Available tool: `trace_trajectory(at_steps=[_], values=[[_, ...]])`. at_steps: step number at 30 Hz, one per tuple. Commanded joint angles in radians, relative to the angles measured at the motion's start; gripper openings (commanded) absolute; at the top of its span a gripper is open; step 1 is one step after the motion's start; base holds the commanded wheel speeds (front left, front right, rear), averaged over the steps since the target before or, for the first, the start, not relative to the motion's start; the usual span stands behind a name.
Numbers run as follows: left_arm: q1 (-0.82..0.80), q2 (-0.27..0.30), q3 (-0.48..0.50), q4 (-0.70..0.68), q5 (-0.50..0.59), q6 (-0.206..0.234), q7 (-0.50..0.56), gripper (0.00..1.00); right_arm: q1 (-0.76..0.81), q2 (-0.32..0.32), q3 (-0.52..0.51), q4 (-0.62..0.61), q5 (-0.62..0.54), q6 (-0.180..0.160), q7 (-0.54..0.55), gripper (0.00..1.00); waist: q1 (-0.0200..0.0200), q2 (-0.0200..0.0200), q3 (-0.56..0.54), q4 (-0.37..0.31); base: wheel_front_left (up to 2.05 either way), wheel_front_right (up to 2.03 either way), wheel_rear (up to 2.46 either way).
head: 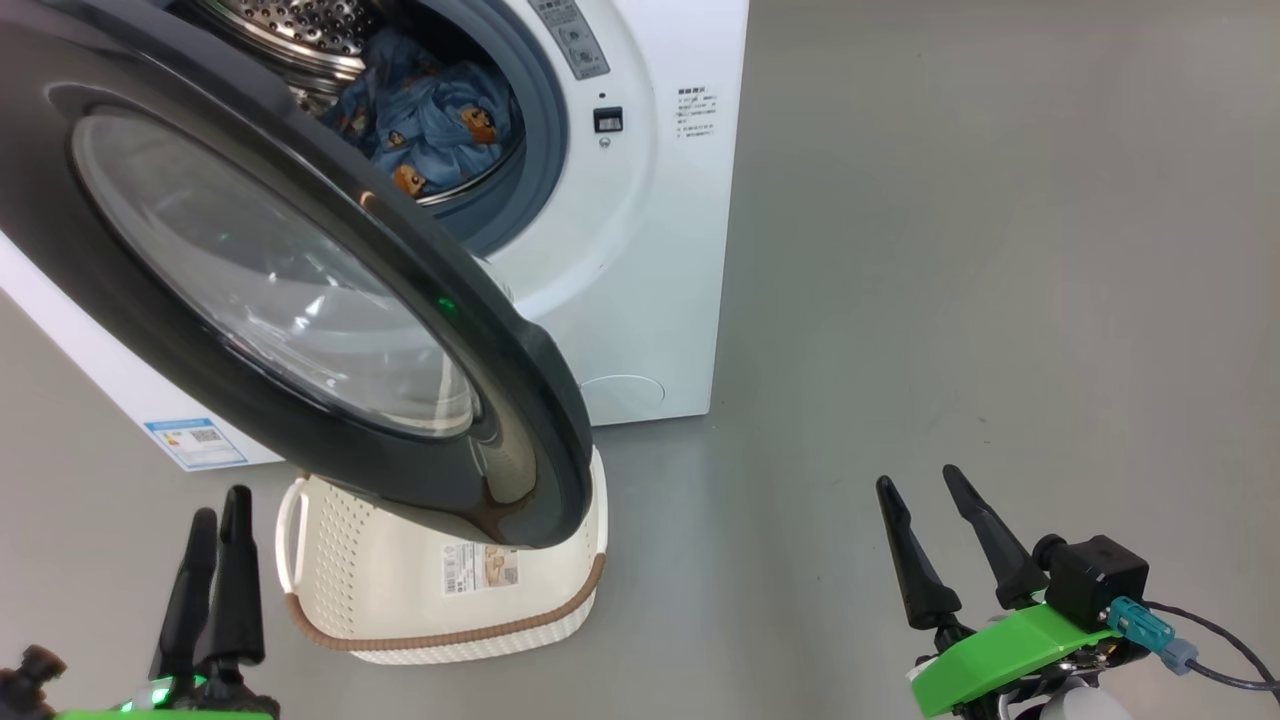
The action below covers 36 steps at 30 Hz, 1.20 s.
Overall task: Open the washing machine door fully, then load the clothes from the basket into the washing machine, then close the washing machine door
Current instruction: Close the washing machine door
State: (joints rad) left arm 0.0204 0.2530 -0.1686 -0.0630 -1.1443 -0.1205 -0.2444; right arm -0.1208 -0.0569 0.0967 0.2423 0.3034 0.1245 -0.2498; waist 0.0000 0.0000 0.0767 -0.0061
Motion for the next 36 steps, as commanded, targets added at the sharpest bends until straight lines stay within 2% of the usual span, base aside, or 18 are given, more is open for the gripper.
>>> trace_trajectory(at_steps=[1, 7, 8, 14, 23, 30, 36], values=[[-0.017, 0.03, 0.027, -0.008, 0.037, -0.01, -0.012, 1.0, -0.01, 0.004, 0.025, -0.026, -0.006, 0.006, -0.012, 1.0, 0.0, 0.0, 0.0, 0.001, 0.0, 0.0, 0.0], [-0.01, 0.003, 0.08, 0.019, 0.232, -0.01, -0.017, 1.0, -0.01, 0.004, 0.025, -0.028, -0.007, 0.006, -0.012, 1.0, 0.0, 0.0, 0.0, 0.005, 0.0, 0.0, 0.0], [-0.01, 0.003, 0.08, 0.019, 0.232, -0.01, -0.017, 1.0, -0.01, 0.004, 0.025, -0.028, -0.007, 0.006, -0.012, 1.0, 0.0, 0.0, 0.0, 0.005, 0.0, 0.0, 0.0], [0.014, -0.029, 0.13, 0.036, 0.478, -0.01, -0.017, 1.0, -0.012, 0.005, 0.026, -0.027, -0.008, 0.006, -0.012, 1.0, 0.0, 0.0, 0.0, 0.004, 0.0, 0.0, 0.0], [0.047, -0.067, 0.177, 0.079, 0.753, -0.01, -0.017, 1.0, -0.012, 0.005, 0.027, -0.024, -0.01, 0.006, -0.012, 1.0, 0.0, 0.0, -0.005, 0.001, 0.0, 0.0, 0.0], [0.073, -0.12, 0.216, 0.119, 0.88, -0.01, -0.017, 1.0, -0.01, 0.005, 0.029, -0.023, -0.01, 0.006, -0.012, 1.0, 0.0, 0.0, -0.012, -0.005, 0.0, 0.0, 0.0], [0.077, -0.142, 0.239, 0.142, 0.935, -0.01, -0.017, 1.0, -0.009, 0.005, 0.031, -0.022, -0.01, 0.006, -0.012, 1.0, 0.0, 0.0, -0.015, -0.008, 0.0, 0.0, 0.0]])
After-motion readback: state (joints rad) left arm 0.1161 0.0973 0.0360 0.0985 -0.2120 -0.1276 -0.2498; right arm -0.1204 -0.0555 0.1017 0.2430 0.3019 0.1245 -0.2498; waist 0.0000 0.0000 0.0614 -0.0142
